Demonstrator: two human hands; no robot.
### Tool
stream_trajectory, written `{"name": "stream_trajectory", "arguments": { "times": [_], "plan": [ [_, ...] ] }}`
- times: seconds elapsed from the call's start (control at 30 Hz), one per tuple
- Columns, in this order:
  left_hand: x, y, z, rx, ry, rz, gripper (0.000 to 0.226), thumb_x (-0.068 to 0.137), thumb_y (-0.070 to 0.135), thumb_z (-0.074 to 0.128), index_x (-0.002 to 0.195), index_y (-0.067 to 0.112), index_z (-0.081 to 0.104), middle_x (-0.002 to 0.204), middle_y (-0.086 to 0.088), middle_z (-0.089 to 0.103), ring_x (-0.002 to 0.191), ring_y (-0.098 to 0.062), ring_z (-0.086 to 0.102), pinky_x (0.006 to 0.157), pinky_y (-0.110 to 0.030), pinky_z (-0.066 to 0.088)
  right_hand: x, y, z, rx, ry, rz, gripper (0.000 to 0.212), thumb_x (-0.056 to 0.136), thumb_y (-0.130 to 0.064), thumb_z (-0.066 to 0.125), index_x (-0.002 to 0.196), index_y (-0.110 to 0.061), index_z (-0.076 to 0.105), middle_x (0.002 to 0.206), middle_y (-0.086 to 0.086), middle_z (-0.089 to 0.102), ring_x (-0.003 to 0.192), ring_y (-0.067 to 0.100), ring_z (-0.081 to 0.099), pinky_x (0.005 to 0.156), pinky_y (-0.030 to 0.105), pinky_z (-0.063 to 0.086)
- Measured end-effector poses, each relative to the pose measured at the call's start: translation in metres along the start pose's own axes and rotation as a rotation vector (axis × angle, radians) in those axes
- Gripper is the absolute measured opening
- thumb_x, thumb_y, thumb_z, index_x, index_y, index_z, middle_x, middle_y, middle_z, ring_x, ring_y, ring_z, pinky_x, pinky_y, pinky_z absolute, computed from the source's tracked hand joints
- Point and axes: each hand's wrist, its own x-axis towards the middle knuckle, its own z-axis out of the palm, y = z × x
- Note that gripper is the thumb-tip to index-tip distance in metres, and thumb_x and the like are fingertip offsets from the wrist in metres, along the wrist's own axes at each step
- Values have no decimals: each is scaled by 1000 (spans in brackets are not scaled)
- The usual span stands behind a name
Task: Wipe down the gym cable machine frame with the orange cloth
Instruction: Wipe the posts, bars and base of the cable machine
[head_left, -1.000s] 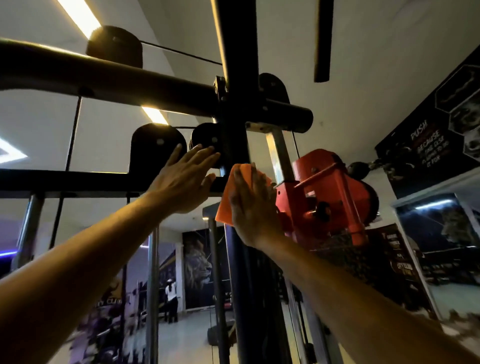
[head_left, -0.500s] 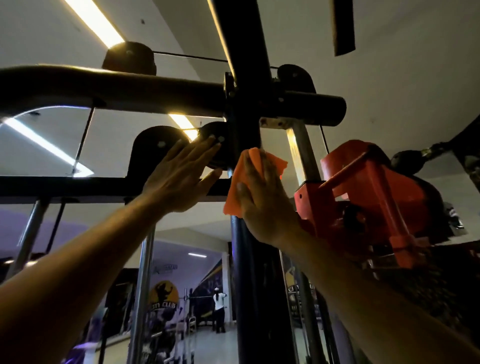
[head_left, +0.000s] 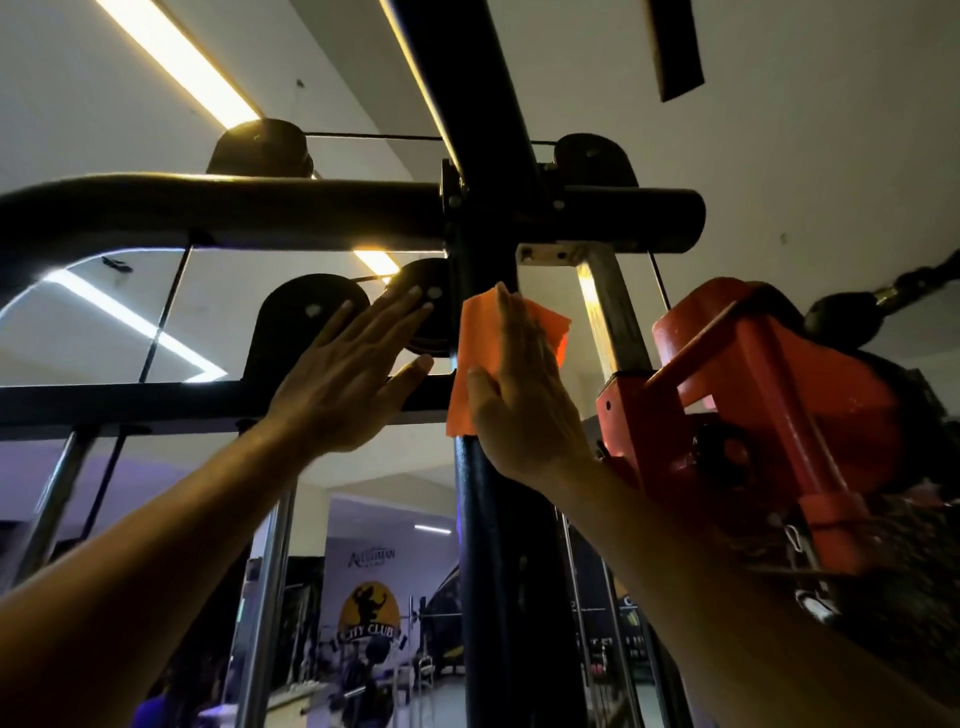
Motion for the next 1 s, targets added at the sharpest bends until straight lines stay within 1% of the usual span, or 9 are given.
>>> {"name": "stream_trajectory", "arguments": {
  "times": [0.1,0.23,0.33,0.43,0.6,0.67,0.8,0.93,1.0],
  "plan": [
    [-1,-1,1,7,-3,5,70,109,67,12,172,38,1,180,14,-8,164,-4,-12,135,-49,3,29,0,-4,-117,-42,59,77,106,-59,28,171,-42,-9,180,-9,-19,167,24,-14,135,60,4],
    [0,-1,-1,7,-10,4,70,110,66,13,173,37,3,180,13,-8,165,-5,-11,136,-47,0,57,-1,1,-273,20,48,71,112,-62,32,173,-40,1,180,-3,-22,166,30,-20,132,58,-6],
    [0,0,1,21,-14,1,70,110,66,12,173,35,3,180,12,-8,165,-5,-12,135,-47,-1,25,-3,6,-227,5,33,71,110,-62,18,173,-38,-5,181,-4,-18,167,28,-13,135,55,-2],
    [-2,1,3,42,-10,-6,72,109,67,10,173,35,1,180,12,-11,164,-6,-16,135,-49,-2,-15,-5,6,-267,-19,26,73,105,-64,9,171,-39,-10,180,-6,-20,167,26,-16,134,48,-6],
    [-5,5,0,20,-28,-16,77,105,73,4,172,36,-3,179,13,-15,164,-7,-19,134,-52,-5,13,-15,-8,-346,-63,83,67,113,-63,28,171,-46,0,177,-3,-31,163,38,-25,129,63,-9],
    [-5,4,-1,6,-29,-9,78,104,73,5,172,35,-2,179,12,-14,164,-8,-18,134,-52,-4,28,-20,-11,-332,-75,97,66,113,-61,33,171,-46,6,177,0,-30,164,41,-23,129,66,-5],
    [-5,0,1,14,-22,4,79,104,73,2,173,34,-1,180,10,-14,165,-11,-18,134,-53,-4,11,-22,-6,-222,-62,90,67,115,-57,30,172,-41,0,181,0,-19,167,38,5,132,63,17],
    [-12,0,1,-9,2,24,77,106,69,2,173,31,4,180,7,-9,166,-16,-13,134,-55,-5,-48,-19,4,-187,-51,107,70,111,-65,24,171,-46,-5,180,-7,-16,167,34,6,130,63,22],
    [-19,6,2,-3,13,44,77,106,66,1,173,28,9,181,4,-4,167,-19,-7,133,-57,-2,-61,-19,3,-221,-42,117,68,113,-60,27,171,-45,-5,181,-5,-16,167,34,6,129,63,23]
  ]
}}
